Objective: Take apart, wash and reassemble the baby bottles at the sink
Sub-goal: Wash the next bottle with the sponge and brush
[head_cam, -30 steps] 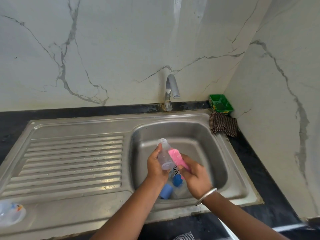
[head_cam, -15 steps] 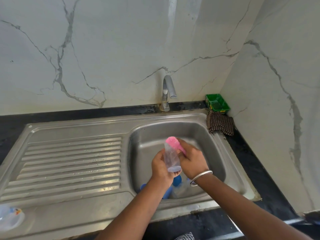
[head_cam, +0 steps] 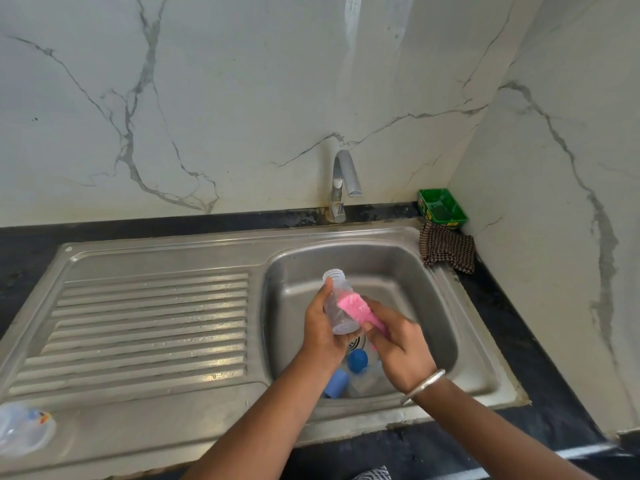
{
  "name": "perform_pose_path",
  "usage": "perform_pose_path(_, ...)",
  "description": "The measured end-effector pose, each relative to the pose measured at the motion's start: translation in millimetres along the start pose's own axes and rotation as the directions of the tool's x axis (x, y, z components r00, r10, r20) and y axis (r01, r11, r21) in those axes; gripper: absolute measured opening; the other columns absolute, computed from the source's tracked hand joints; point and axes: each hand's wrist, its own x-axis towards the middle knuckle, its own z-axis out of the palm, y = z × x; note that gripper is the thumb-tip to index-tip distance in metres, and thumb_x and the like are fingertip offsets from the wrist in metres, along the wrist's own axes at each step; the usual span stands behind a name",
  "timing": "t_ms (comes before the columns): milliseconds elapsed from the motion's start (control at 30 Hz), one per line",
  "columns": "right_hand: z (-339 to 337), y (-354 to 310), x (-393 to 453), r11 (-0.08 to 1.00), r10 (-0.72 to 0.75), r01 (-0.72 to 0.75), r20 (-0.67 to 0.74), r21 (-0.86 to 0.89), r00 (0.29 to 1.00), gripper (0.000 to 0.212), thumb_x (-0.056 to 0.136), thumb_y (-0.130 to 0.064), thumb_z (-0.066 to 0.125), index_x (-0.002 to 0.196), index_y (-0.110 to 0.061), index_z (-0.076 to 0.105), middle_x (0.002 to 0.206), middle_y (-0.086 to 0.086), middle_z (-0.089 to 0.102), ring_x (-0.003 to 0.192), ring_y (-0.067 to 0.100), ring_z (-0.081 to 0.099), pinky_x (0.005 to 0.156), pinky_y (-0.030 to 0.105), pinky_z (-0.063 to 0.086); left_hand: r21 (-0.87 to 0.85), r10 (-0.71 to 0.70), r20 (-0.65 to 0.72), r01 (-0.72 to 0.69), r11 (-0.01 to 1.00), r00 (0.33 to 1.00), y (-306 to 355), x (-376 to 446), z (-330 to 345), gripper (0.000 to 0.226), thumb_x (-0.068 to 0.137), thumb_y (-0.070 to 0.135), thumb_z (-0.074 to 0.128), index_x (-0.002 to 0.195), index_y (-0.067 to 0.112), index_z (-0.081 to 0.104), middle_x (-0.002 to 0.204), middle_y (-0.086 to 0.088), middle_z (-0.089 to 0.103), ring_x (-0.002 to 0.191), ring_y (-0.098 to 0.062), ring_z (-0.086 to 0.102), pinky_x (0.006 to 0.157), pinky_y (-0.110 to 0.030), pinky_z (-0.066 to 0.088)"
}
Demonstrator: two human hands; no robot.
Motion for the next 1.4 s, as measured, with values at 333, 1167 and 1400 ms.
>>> perform_pose_path(333,11.1,1.7,35.3,0.936,0.344,-0.341,-0.033,0.086,0.938,0.035,0.089,-0.013,0.056,0.103,-0.043,0.068,0.085,-0.01,0.073,0.08,0.004,0.066,0.074,0.022,0.053,-0.101,0.119,-0.12,-0.131,0.986,0.986,-10.7,-1.6,0.0,0.052,0.088,0.046,0.063,0.117,0.002,0.066,0.097,-0.015,0.069,0.082,-0.028,0.069,0.074,-0.036,0.054)
perform_pose_path(1167,8.0,6.8,8.7,0.861,-0.04,0.138,0.206,-0.489,0.978,0.059,0.088,-0.038,0.041,0.143,-0.054,0.027,0.096,-0.01,0.052,0.076,0.022,0.061,0.058,0.038,0.051,-0.18,-0.132,-0.511,0.045,0.983,0.85,7.6,0.4,-2.9,0.053,0.097,0.052,0.054,0.118,0.004,0.062,0.082,-0.011,0.065,0.056,-0.019,0.061,0.035,-0.018,0.047)
perform_pose_path(1400,0.1,9.1,24.7,0.919,-0.001,0.0,0.0,-0.395,1.0,0.048,0.092,-0.028,0.053,0.136,-0.044,0.048,0.093,-0.008,0.058,0.082,0.021,0.063,0.069,0.04,0.053,-0.072,-0.11,-0.384,0.089,0.993,0.917,-2.5,-10.5,7.3,0.046,0.094,0.045,0.063,0.113,0.003,0.063,0.084,-0.014,0.069,0.058,-0.02,0.067,0.044,-0.023,0.055)
